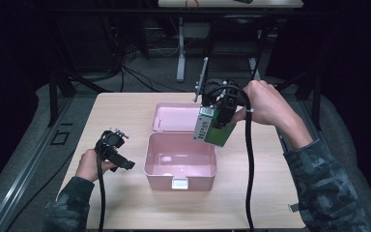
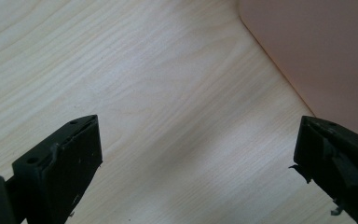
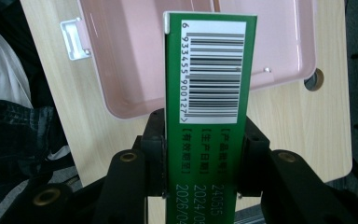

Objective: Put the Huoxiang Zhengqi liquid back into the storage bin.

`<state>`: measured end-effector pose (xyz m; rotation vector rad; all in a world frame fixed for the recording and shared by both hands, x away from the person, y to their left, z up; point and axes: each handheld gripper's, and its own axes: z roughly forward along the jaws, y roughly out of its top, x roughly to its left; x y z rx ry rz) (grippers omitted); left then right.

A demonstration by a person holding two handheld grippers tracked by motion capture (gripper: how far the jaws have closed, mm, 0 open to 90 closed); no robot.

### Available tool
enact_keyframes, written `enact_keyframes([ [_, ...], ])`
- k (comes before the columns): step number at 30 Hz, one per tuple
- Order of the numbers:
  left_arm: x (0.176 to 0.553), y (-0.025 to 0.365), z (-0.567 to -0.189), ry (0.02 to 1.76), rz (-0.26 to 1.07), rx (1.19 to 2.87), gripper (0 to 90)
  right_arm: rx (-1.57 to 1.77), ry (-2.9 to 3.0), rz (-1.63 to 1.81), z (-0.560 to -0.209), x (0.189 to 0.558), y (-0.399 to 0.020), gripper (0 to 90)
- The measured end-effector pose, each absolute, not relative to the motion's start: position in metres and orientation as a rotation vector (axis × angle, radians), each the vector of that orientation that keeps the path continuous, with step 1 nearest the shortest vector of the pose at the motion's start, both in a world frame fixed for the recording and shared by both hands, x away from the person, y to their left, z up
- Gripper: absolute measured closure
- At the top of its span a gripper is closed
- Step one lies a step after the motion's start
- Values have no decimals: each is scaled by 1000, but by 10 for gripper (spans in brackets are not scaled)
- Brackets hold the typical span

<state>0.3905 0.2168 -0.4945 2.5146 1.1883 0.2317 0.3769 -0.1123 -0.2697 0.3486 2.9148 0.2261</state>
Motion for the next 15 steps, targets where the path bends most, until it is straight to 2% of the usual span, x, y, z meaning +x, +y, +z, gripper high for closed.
enact_keyframes([
  [15, 391, 220, -496, 1204, 227, 2517, 11, 268, 2962, 235, -291, 380, -85, 630],
])
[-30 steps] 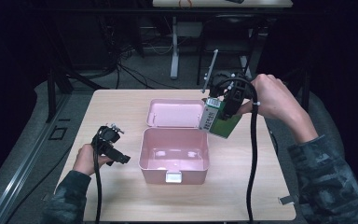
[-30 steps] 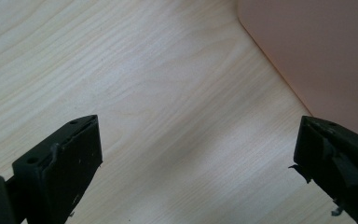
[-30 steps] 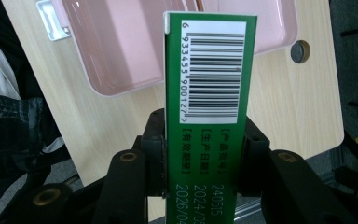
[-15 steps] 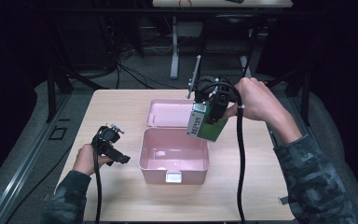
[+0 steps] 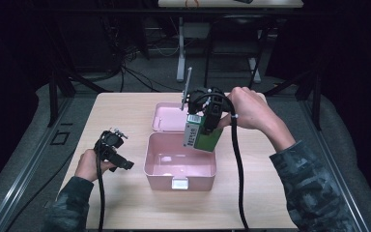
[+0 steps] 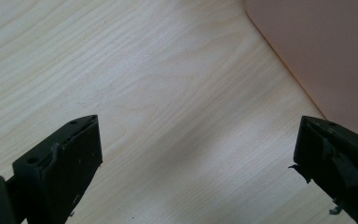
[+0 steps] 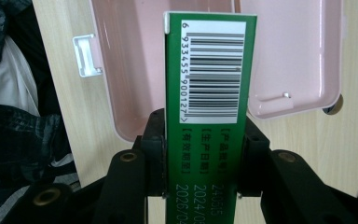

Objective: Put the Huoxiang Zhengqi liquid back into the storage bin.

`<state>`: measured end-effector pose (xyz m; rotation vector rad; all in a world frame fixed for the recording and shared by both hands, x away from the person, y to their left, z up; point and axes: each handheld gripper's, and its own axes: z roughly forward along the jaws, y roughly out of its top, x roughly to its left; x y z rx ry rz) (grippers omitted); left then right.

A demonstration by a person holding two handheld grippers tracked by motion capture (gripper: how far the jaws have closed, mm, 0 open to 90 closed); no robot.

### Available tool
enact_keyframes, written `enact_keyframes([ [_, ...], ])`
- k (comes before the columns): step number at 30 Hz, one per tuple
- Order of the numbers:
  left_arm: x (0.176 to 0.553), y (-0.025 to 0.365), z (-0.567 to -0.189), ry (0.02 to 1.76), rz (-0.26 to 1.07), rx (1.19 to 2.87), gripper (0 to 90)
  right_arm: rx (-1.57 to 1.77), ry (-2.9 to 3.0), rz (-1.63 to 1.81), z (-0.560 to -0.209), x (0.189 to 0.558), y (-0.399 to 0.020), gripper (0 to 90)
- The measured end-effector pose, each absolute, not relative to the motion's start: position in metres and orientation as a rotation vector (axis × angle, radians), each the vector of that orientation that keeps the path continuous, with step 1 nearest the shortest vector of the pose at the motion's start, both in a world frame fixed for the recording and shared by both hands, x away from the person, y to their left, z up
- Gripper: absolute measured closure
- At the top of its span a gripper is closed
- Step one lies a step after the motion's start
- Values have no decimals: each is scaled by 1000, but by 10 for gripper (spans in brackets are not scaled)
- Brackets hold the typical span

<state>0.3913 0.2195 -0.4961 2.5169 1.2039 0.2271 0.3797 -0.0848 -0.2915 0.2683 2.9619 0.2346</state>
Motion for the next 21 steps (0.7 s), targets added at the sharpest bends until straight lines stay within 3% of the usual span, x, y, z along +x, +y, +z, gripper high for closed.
enact_keyframes([
  [21, 391, 219, -498, 1199, 224, 2524, 11, 203, 3014, 212, -320, 376, -68, 630],
])
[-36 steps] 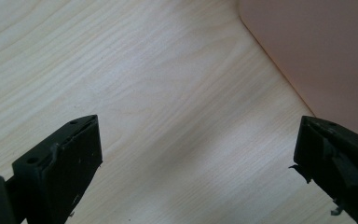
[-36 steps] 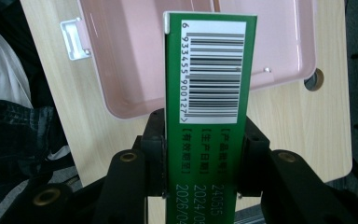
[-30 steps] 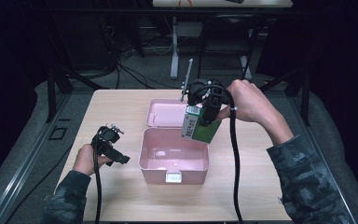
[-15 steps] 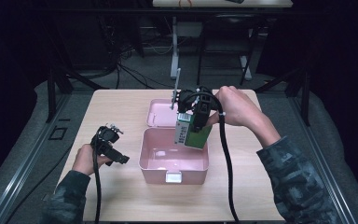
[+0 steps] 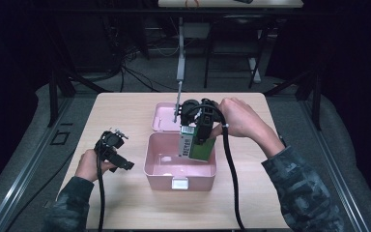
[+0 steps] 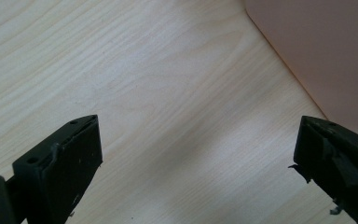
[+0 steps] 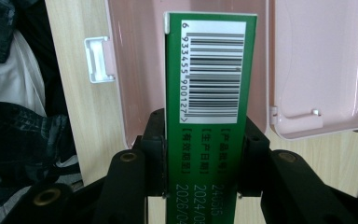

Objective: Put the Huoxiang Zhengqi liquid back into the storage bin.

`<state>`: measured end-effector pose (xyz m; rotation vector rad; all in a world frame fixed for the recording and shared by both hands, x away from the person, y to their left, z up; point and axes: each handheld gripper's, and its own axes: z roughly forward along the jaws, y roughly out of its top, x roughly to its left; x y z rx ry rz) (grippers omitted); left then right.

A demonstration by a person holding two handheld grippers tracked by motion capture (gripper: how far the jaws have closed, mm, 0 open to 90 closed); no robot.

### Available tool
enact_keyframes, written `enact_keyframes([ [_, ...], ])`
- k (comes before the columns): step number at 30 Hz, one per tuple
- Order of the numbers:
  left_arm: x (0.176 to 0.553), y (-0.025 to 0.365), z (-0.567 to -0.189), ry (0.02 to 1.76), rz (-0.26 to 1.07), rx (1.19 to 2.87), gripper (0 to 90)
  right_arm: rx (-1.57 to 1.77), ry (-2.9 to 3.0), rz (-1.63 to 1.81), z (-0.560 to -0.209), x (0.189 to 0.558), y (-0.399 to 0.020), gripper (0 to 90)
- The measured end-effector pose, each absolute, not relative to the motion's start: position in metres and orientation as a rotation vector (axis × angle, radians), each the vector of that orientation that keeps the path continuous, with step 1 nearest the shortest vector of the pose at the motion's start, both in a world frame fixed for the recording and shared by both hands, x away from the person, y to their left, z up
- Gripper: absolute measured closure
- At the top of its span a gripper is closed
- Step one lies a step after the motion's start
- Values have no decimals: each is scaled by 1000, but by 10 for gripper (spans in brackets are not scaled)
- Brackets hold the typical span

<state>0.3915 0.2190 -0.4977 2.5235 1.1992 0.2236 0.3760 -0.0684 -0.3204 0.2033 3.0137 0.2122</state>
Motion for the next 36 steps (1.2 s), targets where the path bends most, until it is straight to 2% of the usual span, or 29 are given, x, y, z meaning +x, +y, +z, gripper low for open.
enact_keyframes([
  [15, 392, 219, -499, 1198, 222, 2528, 10, 183, 3044, 210, -343, 376, -66, 630],
  [36, 392, 218, -500, 1196, 220, 2534, 10, 168, 3050, 196, -354, 377, -63, 630],
])
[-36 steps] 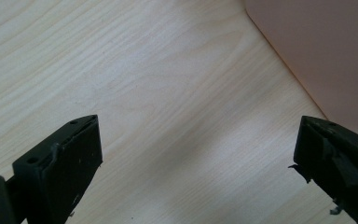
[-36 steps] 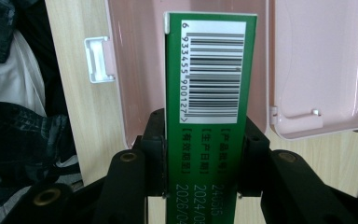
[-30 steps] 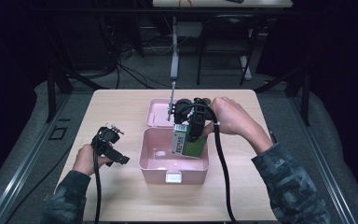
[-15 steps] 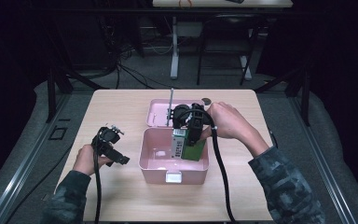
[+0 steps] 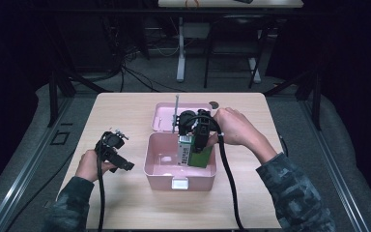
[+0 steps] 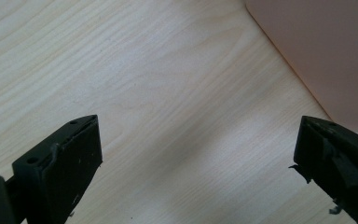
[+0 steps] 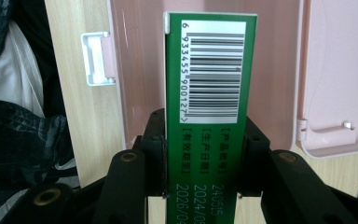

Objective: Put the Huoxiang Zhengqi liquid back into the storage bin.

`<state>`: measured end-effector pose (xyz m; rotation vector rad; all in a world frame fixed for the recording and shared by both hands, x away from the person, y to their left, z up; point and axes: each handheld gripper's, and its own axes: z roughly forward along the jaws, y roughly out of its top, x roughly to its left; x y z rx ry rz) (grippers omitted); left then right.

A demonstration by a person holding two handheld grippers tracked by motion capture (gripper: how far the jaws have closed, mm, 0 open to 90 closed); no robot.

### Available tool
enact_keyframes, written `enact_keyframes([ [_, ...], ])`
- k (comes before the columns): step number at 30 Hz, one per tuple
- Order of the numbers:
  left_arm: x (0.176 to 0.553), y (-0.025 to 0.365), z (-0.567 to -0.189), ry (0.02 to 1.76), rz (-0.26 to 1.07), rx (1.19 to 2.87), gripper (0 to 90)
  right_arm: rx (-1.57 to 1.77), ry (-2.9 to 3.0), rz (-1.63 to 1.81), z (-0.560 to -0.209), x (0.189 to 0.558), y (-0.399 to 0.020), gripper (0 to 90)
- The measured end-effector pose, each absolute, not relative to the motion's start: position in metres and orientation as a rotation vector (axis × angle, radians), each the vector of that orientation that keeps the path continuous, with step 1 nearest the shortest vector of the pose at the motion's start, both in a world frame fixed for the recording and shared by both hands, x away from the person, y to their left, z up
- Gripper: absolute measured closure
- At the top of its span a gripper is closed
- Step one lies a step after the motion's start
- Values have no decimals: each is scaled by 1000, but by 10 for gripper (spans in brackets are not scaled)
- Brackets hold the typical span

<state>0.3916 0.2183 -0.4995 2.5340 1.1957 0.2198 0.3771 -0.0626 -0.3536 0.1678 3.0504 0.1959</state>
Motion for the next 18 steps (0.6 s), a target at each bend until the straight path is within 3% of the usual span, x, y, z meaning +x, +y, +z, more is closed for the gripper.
enact_keyframes([
  [18, 392, 217, -500, 1195, 217, 2541, 10, 132, 3066, 114, -378, 370, -58, 630],
])
